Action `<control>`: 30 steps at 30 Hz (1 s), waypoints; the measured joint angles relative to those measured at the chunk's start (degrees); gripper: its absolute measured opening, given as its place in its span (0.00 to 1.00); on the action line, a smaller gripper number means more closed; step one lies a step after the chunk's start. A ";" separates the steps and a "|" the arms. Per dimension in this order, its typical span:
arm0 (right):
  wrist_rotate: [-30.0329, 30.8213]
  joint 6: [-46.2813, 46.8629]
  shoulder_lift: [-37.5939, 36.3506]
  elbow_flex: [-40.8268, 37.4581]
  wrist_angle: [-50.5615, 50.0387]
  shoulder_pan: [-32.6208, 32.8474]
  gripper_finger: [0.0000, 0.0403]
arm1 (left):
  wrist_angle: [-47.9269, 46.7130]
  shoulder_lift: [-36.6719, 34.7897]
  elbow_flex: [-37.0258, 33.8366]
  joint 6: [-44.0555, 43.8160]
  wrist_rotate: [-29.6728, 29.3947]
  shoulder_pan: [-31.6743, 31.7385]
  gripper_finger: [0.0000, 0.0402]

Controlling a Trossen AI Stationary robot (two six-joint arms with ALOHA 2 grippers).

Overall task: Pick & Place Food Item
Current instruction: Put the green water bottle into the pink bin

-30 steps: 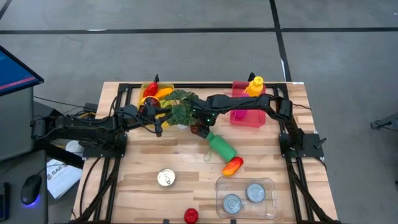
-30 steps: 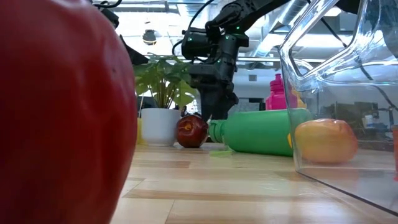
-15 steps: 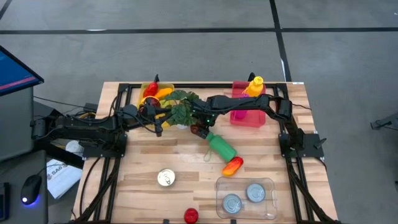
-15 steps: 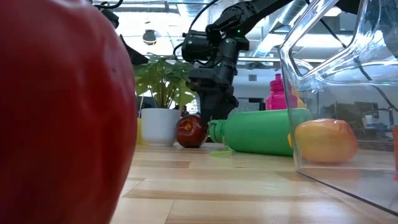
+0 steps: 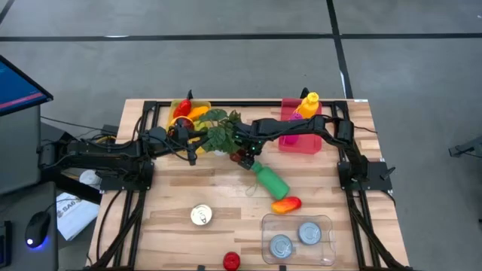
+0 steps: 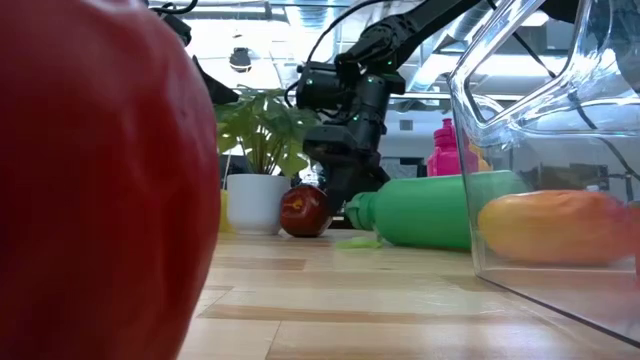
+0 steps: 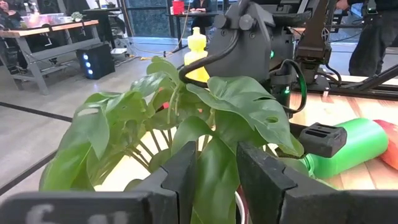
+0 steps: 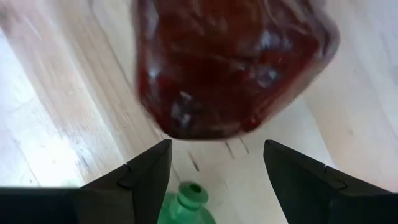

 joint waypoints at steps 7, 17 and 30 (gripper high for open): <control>-0.41 2.52 0.01 0.03 -2.45 0.00 0.62 | 0.00 0.00 0.00 -0.94 0.19 0.01 0.26; -0.70 5.11 -0.01 0.03 -3.50 0.77 0.62 | 0.00 0.01 0.00 -0.94 0.15 0.00 0.26; -3.49 5.04 -0.01 0.01 -4.85 0.79 0.48 | -0.02 0.01 0.00 -0.94 -0.11 0.00 0.26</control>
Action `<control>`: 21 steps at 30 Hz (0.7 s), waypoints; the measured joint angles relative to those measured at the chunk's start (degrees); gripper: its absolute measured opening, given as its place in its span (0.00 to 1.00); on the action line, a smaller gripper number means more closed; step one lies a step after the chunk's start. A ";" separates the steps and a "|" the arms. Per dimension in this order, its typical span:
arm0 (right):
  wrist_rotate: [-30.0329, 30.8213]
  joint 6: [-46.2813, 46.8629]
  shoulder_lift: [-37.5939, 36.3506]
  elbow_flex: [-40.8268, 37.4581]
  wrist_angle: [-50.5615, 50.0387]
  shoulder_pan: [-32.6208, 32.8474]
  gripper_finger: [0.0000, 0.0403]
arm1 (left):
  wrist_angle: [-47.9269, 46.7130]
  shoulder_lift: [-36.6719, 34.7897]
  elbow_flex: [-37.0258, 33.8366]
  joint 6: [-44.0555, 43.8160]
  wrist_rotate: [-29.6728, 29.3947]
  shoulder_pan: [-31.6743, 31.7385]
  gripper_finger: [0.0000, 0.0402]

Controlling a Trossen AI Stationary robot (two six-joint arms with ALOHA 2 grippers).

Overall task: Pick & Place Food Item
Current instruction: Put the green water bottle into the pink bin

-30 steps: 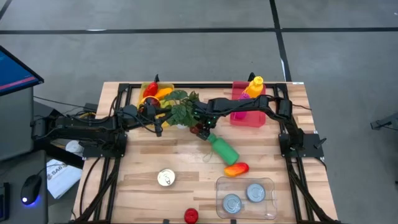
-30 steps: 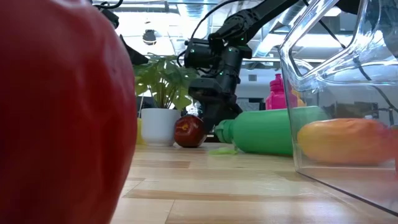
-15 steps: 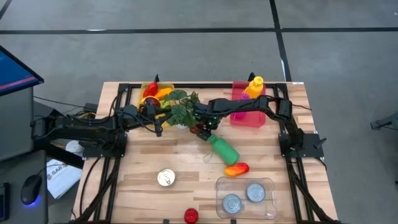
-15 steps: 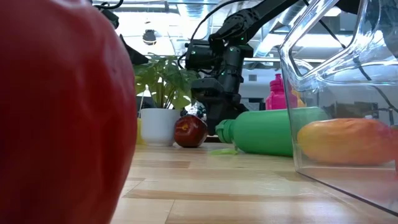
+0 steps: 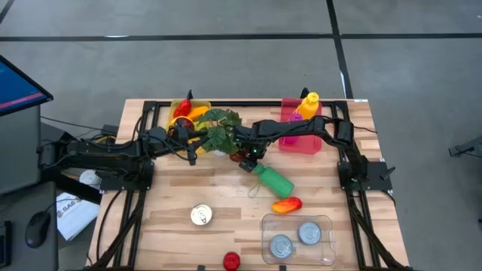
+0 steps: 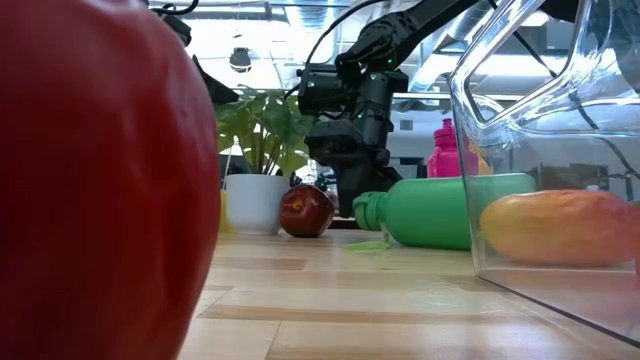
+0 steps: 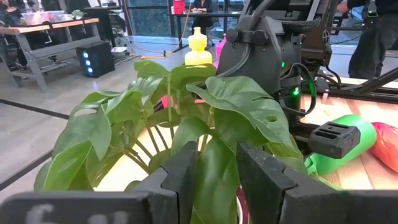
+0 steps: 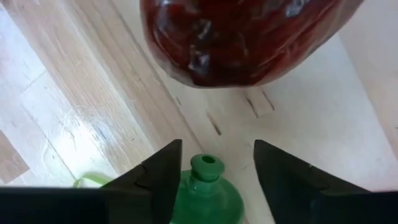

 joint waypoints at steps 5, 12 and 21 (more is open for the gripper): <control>0.02 0.00 0.00 0.00 -0.08 -0.11 0.35 | 0.02 0.00 0.00 0.00 0.02 0.00 0.26; 0.02 0.00 0.00 0.00 -0.26 -0.11 0.21 | 0.02 -0.01 0.00 0.00 0.06 0.00 0.26; 0.12 -0.83 -0.35 0.00 -1.63 -0.26 0.11 | 0.02 -0.01 -0.02 0.00 0.08 0.00 0.26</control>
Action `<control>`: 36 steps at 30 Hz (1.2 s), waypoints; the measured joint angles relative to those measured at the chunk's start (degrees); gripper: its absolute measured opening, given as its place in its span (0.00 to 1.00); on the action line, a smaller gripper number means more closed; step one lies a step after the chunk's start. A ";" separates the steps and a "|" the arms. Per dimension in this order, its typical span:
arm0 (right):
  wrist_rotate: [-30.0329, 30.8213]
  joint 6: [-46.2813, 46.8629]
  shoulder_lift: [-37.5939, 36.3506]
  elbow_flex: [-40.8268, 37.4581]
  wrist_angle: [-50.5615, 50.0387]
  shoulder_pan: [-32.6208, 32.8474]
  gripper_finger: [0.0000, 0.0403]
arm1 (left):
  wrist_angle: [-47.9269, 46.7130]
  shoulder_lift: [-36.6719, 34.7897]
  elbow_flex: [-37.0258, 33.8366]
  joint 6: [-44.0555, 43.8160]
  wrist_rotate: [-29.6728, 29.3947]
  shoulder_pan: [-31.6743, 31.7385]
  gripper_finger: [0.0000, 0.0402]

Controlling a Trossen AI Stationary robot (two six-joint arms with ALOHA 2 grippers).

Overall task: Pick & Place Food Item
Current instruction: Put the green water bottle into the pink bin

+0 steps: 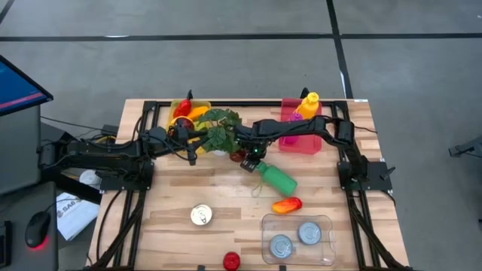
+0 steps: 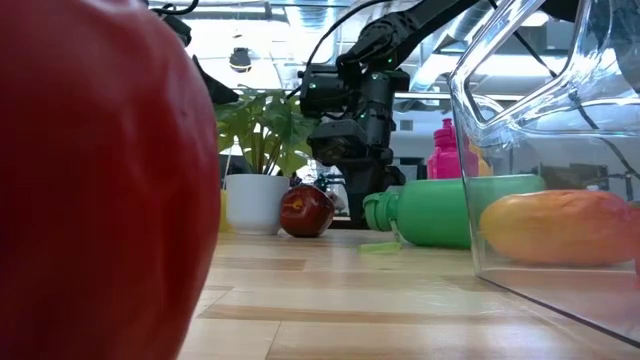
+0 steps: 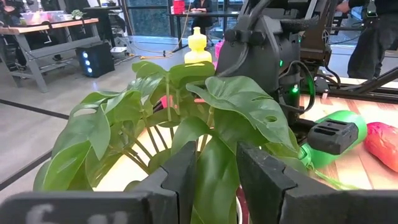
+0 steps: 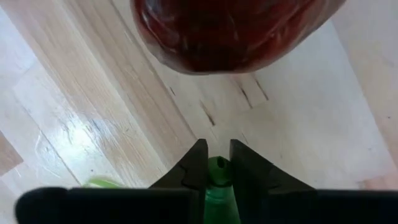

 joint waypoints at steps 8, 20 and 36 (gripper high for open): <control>1.70 -2.90 -1.57 4.79 -4.71 -0.66 0.10 | 0.00 0.00 0.00 0.00 0.22 0.02 0.26; 12.91 -3.72 -14.42 6.05 -5.86 -1.21 0.10 | 0.00 0.02 0.00 0.00 0.17 0.00 0.26; 40.45 2.30 -27.13 6.05 -13.42 4.33 0.08 | 0.02 0.00 0.00 0.00 -0.07 0.02 0.26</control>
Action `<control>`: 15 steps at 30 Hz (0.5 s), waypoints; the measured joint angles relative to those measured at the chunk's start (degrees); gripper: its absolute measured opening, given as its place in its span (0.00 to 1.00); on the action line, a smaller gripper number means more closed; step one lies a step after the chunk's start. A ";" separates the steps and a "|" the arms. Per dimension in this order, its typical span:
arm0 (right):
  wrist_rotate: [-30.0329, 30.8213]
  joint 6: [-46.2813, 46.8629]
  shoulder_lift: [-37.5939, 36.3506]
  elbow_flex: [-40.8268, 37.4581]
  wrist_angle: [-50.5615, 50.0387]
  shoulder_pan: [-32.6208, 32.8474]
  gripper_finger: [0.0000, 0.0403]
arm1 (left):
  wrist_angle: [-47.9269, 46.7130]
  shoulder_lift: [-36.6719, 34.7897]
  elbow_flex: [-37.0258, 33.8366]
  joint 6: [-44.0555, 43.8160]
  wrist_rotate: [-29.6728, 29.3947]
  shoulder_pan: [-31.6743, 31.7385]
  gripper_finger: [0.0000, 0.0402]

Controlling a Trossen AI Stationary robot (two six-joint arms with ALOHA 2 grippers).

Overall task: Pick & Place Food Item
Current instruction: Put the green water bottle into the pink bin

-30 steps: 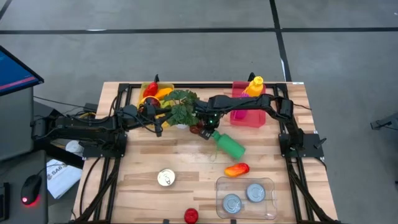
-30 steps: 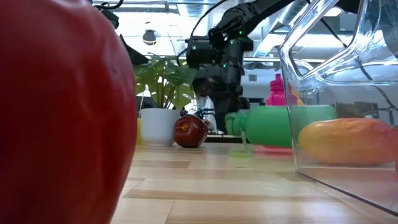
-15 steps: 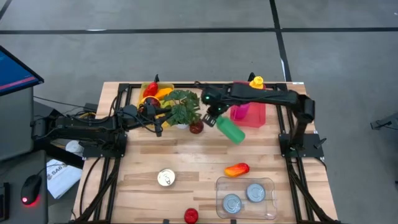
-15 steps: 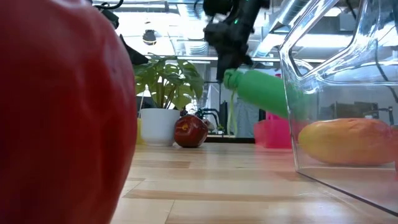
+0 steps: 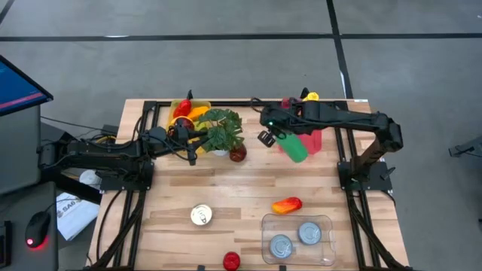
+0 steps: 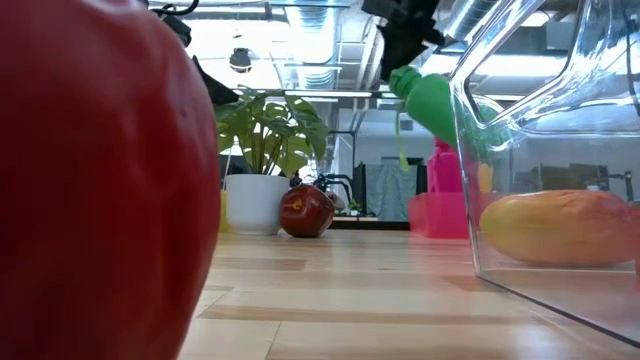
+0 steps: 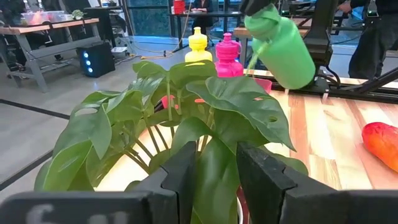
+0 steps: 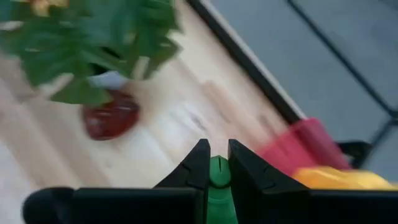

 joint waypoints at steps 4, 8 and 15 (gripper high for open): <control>7.09 6.16 -0.80 0.00 -6.30 1.36 0.08 | 0.00 0.00 0.00 0.00 0.02 -0.02 0.26; 11.93 14.28 -2.02 0.00 -13.25 3.09 0.07 | 0.00 0.00 0.00 0.00 0.04 -0.02 0.26; 21.23 29.69 -4.41 0.00 -23.99 7.18 0.07 | 0.00 0.01 0.00 0.00 0.07 0.00 0.26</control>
